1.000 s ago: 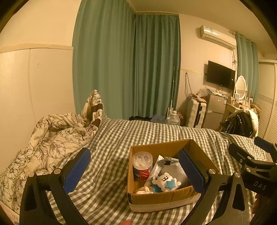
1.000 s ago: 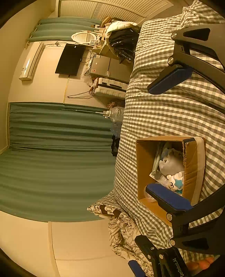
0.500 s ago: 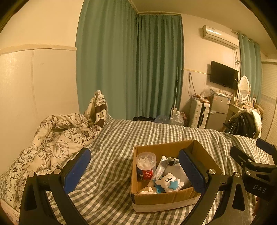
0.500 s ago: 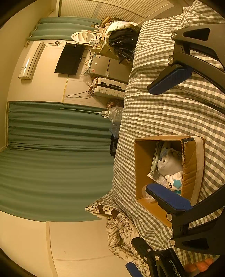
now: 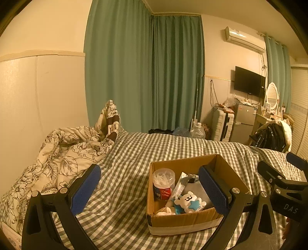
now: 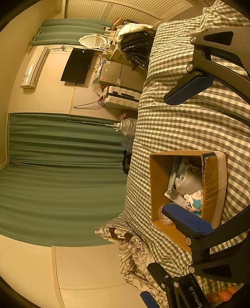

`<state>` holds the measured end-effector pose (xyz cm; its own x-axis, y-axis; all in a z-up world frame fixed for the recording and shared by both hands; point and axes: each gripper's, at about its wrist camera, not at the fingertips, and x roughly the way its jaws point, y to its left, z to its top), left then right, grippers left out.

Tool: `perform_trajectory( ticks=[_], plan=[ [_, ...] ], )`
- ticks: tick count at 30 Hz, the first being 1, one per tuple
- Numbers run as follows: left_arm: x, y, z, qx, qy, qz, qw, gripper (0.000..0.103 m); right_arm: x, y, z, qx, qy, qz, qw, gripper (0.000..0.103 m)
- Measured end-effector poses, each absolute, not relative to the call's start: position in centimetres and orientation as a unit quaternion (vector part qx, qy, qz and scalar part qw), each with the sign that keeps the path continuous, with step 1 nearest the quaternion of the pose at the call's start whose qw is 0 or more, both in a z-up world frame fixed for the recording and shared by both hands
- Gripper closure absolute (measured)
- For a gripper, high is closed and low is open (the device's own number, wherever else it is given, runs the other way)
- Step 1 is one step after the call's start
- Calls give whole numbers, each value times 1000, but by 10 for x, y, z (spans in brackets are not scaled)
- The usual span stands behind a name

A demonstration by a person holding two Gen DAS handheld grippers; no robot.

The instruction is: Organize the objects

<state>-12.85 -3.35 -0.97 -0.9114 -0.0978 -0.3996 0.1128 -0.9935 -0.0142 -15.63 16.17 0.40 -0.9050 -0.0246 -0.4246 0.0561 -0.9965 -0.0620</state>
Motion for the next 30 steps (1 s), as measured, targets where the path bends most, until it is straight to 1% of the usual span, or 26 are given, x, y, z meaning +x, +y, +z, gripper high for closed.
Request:
perform_trajectory(
  ticks=[30],
  plan=[
    [-129, -35, -10, 204, 15, -977, 53, 0, -159, 159, 0, 228, 42, -972, 24, 0]
  ],
)
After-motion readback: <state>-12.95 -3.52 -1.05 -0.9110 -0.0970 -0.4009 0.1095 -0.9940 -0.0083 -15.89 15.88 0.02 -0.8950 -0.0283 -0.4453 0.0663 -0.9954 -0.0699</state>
